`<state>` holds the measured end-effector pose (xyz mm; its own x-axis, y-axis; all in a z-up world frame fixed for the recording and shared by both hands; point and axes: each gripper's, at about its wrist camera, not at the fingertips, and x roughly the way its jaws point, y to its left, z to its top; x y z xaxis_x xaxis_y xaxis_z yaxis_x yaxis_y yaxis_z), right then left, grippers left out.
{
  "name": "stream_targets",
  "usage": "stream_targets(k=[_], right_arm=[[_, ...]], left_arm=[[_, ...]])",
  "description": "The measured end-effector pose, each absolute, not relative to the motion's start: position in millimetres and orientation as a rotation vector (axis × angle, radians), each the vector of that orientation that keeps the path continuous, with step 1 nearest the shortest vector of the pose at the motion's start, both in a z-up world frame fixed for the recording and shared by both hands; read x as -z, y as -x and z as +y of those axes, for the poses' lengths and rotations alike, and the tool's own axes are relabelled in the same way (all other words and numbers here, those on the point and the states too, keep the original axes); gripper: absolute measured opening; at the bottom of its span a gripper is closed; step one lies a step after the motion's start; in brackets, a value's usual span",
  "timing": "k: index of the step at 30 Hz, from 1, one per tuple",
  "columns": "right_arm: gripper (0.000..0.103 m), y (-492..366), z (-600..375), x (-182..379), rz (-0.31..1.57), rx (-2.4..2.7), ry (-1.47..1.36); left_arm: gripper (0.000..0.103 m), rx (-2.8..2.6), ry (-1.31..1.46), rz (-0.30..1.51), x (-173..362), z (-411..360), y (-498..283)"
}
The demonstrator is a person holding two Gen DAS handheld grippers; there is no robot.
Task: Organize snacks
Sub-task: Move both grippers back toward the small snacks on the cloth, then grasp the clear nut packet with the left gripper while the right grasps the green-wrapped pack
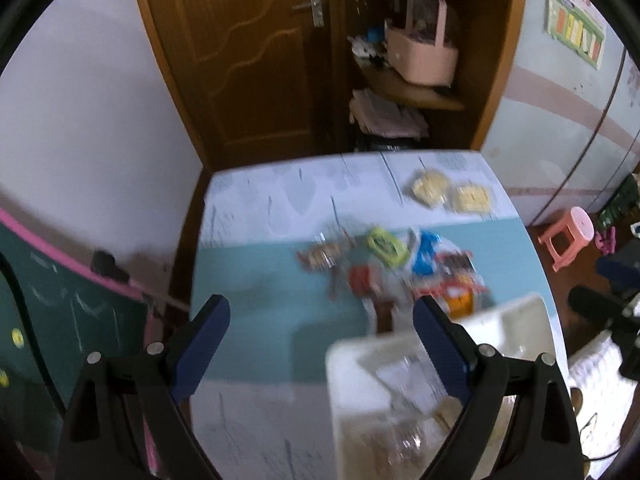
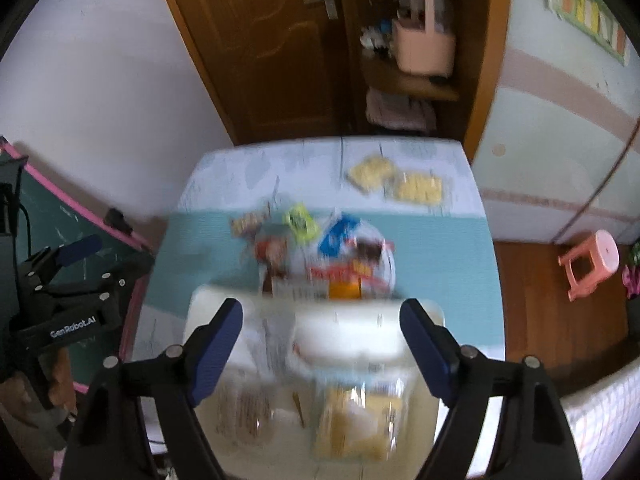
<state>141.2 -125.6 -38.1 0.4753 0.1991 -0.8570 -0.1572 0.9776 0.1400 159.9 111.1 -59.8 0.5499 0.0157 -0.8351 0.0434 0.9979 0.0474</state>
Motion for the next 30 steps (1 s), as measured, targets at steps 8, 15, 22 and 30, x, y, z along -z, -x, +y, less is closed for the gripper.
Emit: stream_targets(k=[8, 15, 22, 30], right_arm=[[0.070, -233, -101, 36, 1.012, -0.241, 0.048], [0.061, -304, -74, 108, 1.163, -0.314, 0.079], [0.057, -329, -47, 184, 1.301, -0.383, 0.113], [0.057, -351, -36, 246, 1.440, -0.397, 0.066]], left_arm=[[0.092, 0.090, -0.173, 0.934, 66, 116, -239], [0.092, 0.213, -0.261, 1.061, 149, 105, -301], [0.088, 0.256, -0.271, 1.204, 224, 106, -328], [0.088, 0.317, -0.289, 1.295, 267, 107, -338]])
